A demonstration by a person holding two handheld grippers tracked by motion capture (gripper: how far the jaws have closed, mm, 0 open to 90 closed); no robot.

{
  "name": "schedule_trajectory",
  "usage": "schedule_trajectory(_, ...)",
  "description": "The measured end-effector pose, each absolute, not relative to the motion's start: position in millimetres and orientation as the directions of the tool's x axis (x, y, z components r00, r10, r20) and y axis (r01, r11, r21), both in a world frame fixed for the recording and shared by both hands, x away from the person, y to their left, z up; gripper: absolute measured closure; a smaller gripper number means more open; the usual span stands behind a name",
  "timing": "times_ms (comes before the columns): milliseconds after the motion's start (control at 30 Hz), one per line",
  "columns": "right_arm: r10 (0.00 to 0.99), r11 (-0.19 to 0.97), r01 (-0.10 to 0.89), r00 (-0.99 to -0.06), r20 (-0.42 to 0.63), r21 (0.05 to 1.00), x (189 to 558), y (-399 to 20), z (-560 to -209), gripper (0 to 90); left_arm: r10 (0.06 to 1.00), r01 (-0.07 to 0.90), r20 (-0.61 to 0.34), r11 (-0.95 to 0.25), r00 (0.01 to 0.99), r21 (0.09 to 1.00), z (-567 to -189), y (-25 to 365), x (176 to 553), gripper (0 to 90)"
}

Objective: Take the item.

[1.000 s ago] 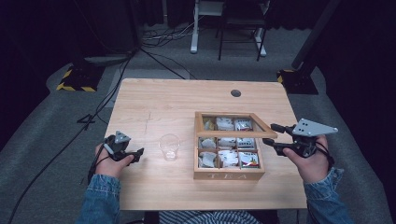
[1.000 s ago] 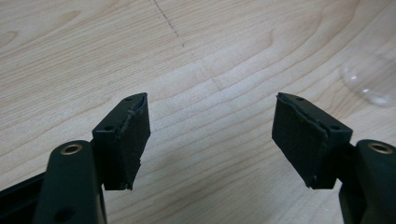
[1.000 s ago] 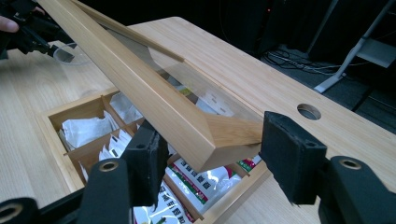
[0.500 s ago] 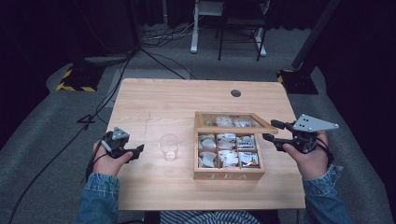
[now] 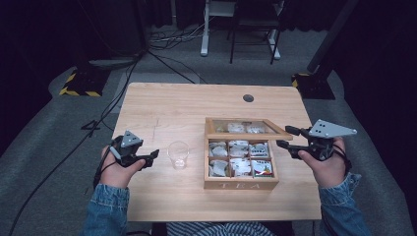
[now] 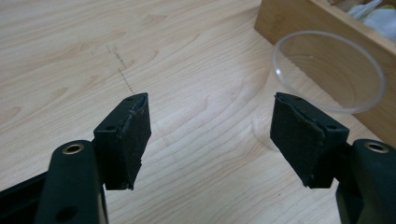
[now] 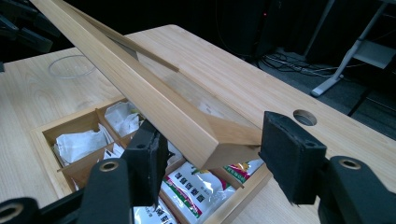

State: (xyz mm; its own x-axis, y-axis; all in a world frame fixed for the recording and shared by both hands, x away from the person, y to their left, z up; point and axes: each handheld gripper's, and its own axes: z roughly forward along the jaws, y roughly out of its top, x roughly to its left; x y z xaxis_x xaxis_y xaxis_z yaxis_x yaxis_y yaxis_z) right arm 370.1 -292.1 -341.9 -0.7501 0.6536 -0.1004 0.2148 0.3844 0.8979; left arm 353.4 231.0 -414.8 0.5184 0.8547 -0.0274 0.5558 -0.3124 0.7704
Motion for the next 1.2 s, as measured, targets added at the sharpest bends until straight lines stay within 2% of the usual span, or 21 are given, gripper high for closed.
schedule_trajectory(367,0.652,0.381,0.221,-0.753,-0.092,0.898,370.2,-293.7,-341.7,43.6,0.806,0.510,-0.002,-0.372,0.592,0.775,-401.9,204.7,343.2,29.2)
schedule_trajectory(733,0.650,0.375,0.224,-0.756,-0.083,0.900,371.0,-294.8,-342.5,43.5,0.744,0.479,-0.052,-0.373,0.666,0.795,-397.5,180.4,337.2,28.2)
schedule_trajectory(1200,0.650,0.374,0.226,-0.755,-0.081,0.899,371.4,-294.3,-343.5,43.1,0.652,0.404,-0.037,-0.422,0.757,0.812,-394.8,139.1,329.5,28.4)
